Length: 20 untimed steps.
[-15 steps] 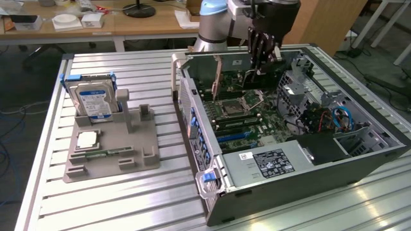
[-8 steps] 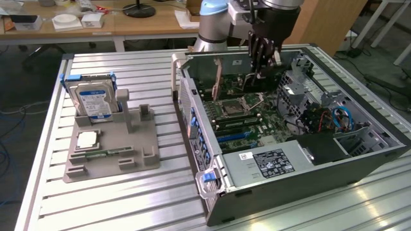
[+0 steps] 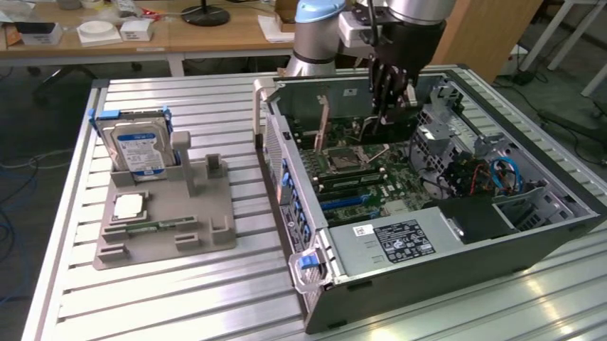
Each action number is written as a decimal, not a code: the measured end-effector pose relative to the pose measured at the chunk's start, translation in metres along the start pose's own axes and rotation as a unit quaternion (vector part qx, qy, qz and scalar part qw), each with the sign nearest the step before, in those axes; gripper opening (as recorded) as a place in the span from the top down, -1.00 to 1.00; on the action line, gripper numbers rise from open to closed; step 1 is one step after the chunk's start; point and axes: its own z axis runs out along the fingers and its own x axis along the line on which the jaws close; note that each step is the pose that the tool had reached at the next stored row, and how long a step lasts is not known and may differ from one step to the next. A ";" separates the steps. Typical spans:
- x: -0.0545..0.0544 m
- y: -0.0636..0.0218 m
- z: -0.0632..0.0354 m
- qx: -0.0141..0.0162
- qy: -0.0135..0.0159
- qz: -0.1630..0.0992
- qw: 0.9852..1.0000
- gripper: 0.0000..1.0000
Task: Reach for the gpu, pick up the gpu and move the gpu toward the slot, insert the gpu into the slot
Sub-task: 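Insert the gpu into the slot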
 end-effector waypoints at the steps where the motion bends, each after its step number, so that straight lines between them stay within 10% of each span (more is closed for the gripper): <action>1: 0.001 0.0000 0.0013 0.000 0.000 0.000 1.000 0.47; 20: 0.007 0.0017 0.0348 -0.001 -0.004 -0.001 1.000 0.47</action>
